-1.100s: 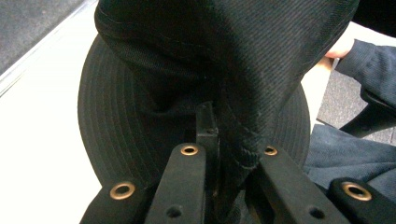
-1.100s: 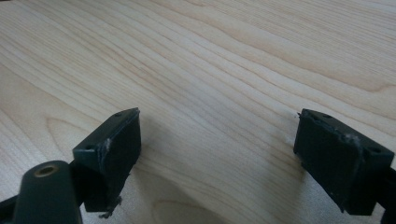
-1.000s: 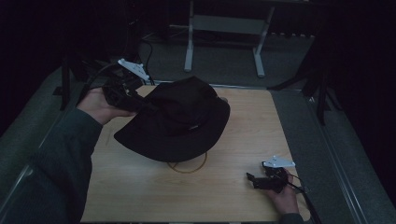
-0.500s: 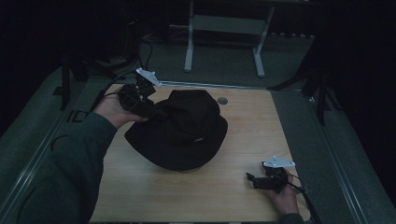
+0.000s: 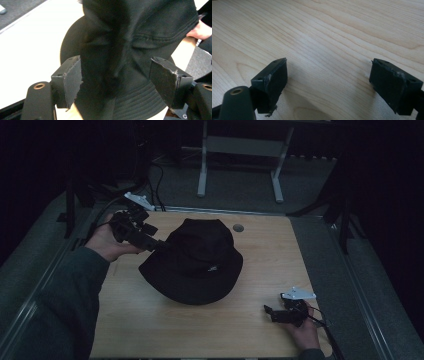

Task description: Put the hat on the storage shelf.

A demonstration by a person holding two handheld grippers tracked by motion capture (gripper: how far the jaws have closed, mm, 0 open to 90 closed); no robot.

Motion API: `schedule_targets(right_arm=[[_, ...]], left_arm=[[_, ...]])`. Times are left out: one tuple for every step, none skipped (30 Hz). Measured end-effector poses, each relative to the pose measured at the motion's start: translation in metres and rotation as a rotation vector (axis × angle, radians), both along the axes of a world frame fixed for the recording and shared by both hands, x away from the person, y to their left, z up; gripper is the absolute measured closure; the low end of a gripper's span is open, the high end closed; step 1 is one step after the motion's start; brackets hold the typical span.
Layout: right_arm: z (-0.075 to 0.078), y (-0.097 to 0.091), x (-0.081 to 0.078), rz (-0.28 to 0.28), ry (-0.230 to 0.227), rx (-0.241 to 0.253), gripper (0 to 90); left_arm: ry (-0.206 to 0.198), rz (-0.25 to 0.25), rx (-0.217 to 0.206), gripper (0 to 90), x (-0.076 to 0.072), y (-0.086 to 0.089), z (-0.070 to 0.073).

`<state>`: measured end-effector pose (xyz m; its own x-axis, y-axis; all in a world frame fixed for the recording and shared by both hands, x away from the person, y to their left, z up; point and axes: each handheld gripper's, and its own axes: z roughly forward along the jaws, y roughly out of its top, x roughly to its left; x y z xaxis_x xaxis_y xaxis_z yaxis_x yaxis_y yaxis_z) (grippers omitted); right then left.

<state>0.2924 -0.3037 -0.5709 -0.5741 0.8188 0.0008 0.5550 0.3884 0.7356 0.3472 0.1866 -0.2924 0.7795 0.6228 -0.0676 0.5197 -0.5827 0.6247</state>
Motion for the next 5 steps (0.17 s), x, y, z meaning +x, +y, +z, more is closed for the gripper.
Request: schedule_targets(right_arm=[[0.000, 0.000, 0.000, 0.000, 0.000, 0.000, 14.7], [0.000, 0.000, 0.000, 0.000, 0.000, 0.000, 14.7], [0.000, 0.000, 0.000, 0.001, 0.000, -0.001, 14.7], [0.000, 0.000, 0.000, 0.000, 0.000, -0.001, 14.7], [0.000, 0.000, 0.000, 0.001, 0.000, -0.001, 14.7]], left_arm=[[-0.011, 0.005, 0.012, 30.2, -0.003, 0.003, -0.001], [-0.016, 0.012, 0.013, 31.4, -0.006, 0.006, -0.001], [-0.017, 0.022, 0.001, 32.0, -0.008, 0.009, -0.003], [-0.018, 0.025, 0.004, 33.1, -0.010, 0.012, -0.003], [-0.023, 0.042, 0.008, 33.5, -0.013, 0.016, -0.005]])
